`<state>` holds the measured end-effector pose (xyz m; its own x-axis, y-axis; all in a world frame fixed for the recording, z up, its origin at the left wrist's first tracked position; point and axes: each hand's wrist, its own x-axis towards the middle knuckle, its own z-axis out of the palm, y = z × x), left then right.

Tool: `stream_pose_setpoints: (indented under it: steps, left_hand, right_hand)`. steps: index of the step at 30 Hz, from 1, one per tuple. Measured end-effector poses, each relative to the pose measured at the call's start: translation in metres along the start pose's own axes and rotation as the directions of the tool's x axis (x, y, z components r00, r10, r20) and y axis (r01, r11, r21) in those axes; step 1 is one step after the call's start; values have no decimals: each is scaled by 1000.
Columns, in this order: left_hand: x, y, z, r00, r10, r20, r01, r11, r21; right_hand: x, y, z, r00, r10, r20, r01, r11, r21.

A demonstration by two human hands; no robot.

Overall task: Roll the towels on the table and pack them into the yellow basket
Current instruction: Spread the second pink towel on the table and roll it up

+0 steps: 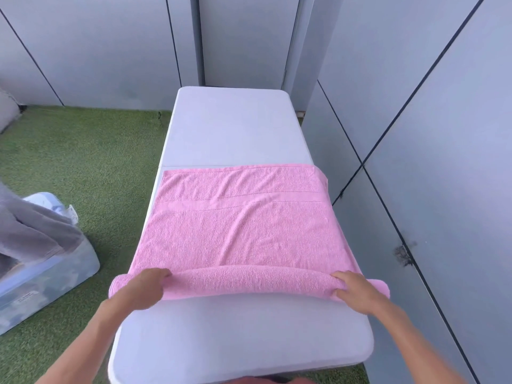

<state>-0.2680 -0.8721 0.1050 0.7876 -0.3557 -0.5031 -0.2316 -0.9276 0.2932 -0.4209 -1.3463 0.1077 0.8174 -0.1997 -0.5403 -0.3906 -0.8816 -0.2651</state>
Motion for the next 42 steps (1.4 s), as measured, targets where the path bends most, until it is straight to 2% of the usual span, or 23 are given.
stream_pose_setpoints:
  steps: [2, 3, 4, 6, 8, 9, 11, 14, 16, 19, 21, 23, 24, 26, 27, 28, 29, 31, 32, 36, 42]
  left_hand:
    - [-2, -1, -12, 994, 40, 101, -32, 996, -82]
    - [0, -3, -15, 995, 31, 94, -18, 991, -135]
    - [1, -6, -14, 999, -4, 39, 11, 979, -202]
    - [0, -6, -5, 979, -72, -193, 22, 969, -247]
    - [-7, 0, 16, 894, 6, -447, -38, 997, -63]
    - [-13, 5, 29, 849, 80, -522, -88, 996, 9]
    - [-26, 13, 54, 817, 165, -553, -160, 985, 58]
    - [-26, 9, 73, 849, 190, -493, -154, 982, 113]
    - [-16, 9, 67, 865, 165, -474, -147, 986, 74]
    - [-8, 7, 53, 881, 146, -450, -131, 989, 65]
    - [-10, 3, 42, 918, 145, -369, -126, 989, 75]
    - [-12, 1, 32, 972, 126, -201, -115, 991, 66]
    - [-12, 0, 25, 991, 94, -93, -90, 995, 48]
    - [-9, 0, 16, 996, 88, 8, -88, 994, -72]
    - [-9, -2, 14, 996, 91, 2, -90, 986, -143]
    - [-11, -3, 13, 992, 101, -75, -113, 975, -191]
    - [-13, -4, 14, 969, 111, -220, -154, 970, -189]
    - [-21, -2, 26, 868, 107, -486, -179, 979, -103]
    - [-27, 1, 36, 842, 115, -527, -173, 983, -62]
    - [-35, 1, 72, 852, 216, -477, -207, 976, 73]
    - [-5, 5, 53, 876, 128, -465, -108, 992, 69]
  right_hand:
    - [1, -3, -8, 999, 6, 37, -12, 987, 157]
    - [2, -4, -8, 999, 14, -31, -6, 973, 232]
    - [3, -6, -5, 986, 18, -167, 24, 968, 250]
    - [4, -10, 7, 893, 19, -449, 80, 976, 201]
    - [1, -13, 24, 833, -4, -554, 115, 980, 165]
    - [-2, -13, 33, 834, -16, -551, 102, 987, 127]
    - [-10, -9, 45, 879, -25, -477, 42, 999, 26]
    - [-9, -1, 43, 907, -50, -419, 33, 998, -48]
    - [-2, -1, 34, 907, -60, -417, 42, 998, -51]
    - [7, 4, 15, 948, -71, -311, 48, 996, -81]
    - [9, 12, 4, 975, -121, -188, 107, 991, -81]
    - [6, 16, -6, 988, -148, -54, 149, 989, 12]
    - [2, 15, -11, 991, -134, 11, 133, 989, 57]
    - [-2, 13, -16, 994, -84, 65, 75, 987, 140]
    - [-1, 14, -15, 998, -59, 34, 51, 981, 188]
    - [-2, 13, -13, 998, -44, -37, 52, 969, 243]
    - [-4, 13, -10, 988, -42, -151, 81, 961, 263]
    - [-9, 15, 3, 919, -124, -373, 194, 969, 156]
    - [-11, 16, 11, 889, -154, -431, 204, 976, 71]
    - [-19, 11, 30, 932, -69, -356, 38, 995, -94]
    - [5, 0, 19, 922, -61, -382, 43, 998, -54]
